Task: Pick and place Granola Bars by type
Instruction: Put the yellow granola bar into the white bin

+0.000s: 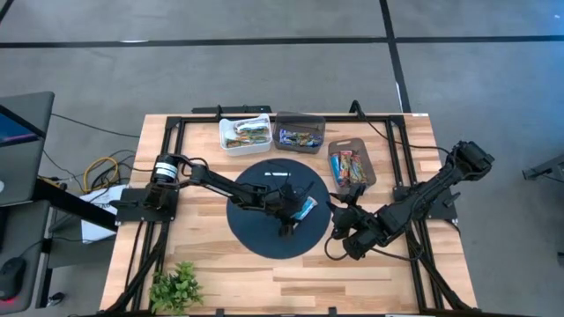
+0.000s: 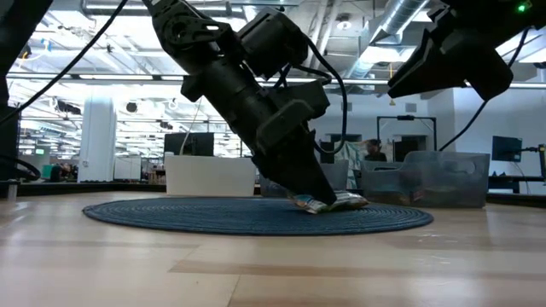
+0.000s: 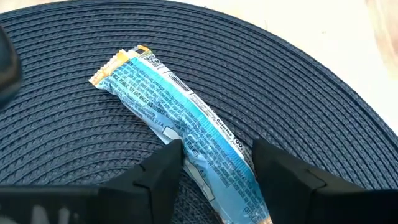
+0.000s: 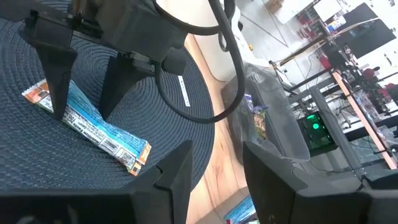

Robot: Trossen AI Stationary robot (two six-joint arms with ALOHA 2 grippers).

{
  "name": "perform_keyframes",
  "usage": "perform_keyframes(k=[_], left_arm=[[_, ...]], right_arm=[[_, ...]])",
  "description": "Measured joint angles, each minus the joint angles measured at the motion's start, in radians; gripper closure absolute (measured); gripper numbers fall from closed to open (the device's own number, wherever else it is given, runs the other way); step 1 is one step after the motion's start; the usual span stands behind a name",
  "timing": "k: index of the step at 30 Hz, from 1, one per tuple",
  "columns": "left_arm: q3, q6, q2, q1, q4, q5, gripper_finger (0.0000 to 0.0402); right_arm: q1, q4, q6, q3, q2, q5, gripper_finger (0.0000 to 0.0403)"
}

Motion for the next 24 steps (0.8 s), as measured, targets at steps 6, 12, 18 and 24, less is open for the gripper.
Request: perform_keyframes(k=[6,12,18,24], left_arm=[[0.0,0.005,0.0,0.001,0.001,-0.001,0.0261],[-0.002,0.007,-0.004,0.001,-0.002,-0.003,0.0294],[-0.004,0.009,-0.028,0.001,-0.027,-0.005,0.0303],[-0.005,0.026,-0.104,-0.01,-0.106,-0.072,0.0304]], right_arm=[[0.0,0.0,0.0,0.0,0.0,0.0,0.0271],[0.0,0.0,0.0,0.0,0.0,0.0,0.0269],[0.0,-0.001,0.0,0.0,0.0,0.0,0.0269],[0.0,-0.005,0.0,0.0,0.0,-0.001,0.0269]])
